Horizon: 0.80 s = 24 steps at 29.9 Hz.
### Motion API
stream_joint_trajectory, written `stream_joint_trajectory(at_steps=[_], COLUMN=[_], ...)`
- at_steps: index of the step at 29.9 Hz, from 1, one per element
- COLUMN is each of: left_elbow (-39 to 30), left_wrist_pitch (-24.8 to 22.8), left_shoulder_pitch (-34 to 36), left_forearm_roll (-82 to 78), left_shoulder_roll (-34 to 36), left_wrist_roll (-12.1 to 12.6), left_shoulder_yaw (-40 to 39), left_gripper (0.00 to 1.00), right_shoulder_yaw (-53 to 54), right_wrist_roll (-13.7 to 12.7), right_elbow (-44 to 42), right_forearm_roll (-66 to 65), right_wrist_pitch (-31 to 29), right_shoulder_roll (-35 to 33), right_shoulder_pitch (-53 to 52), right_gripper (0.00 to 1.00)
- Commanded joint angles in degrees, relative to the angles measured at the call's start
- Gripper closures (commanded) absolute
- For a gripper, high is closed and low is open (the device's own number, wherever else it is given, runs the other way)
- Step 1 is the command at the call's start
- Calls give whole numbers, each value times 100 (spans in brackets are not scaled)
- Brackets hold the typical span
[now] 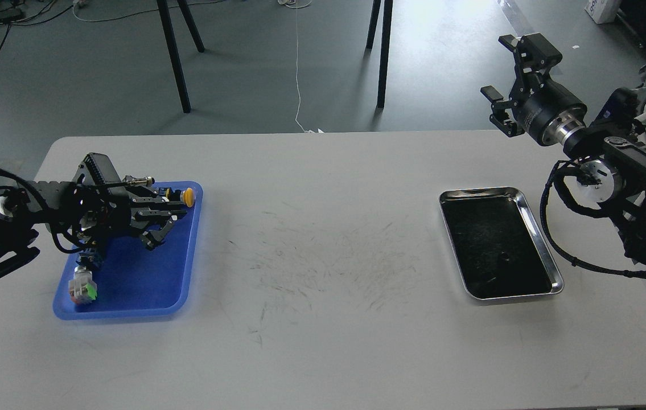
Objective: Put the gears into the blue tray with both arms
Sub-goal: 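Lower the left gripper into the blue tray among the parts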
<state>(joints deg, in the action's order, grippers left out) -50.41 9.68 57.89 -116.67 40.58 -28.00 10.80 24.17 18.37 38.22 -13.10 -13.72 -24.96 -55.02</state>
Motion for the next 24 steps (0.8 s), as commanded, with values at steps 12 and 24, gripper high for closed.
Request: stream_joint_trajectory(at_steps=[12, 24], left_elbow=[-294, -382], left_wrist_pitch=[-106, -115], left_shoulder_pitch=[11, 161], left_forearm_roll=[-260, -304], left_shoulder_roll=[152, 327], left_wrist_roll=[0, 0], left_shoulder_yaw=[-8, 1], left_gripper=[84, 83], right_shoulder_yaw=[8, 8], right_wrist_roll=[0, 0], right_elbow=[10, 37], right_forearm_roll=[0, 0], right_wrist_pitch=[1, 18], right_shoulder_roll=[-9, -9], right_shoulder_pitch=[-18, -44], right_gripper=[2, 2])
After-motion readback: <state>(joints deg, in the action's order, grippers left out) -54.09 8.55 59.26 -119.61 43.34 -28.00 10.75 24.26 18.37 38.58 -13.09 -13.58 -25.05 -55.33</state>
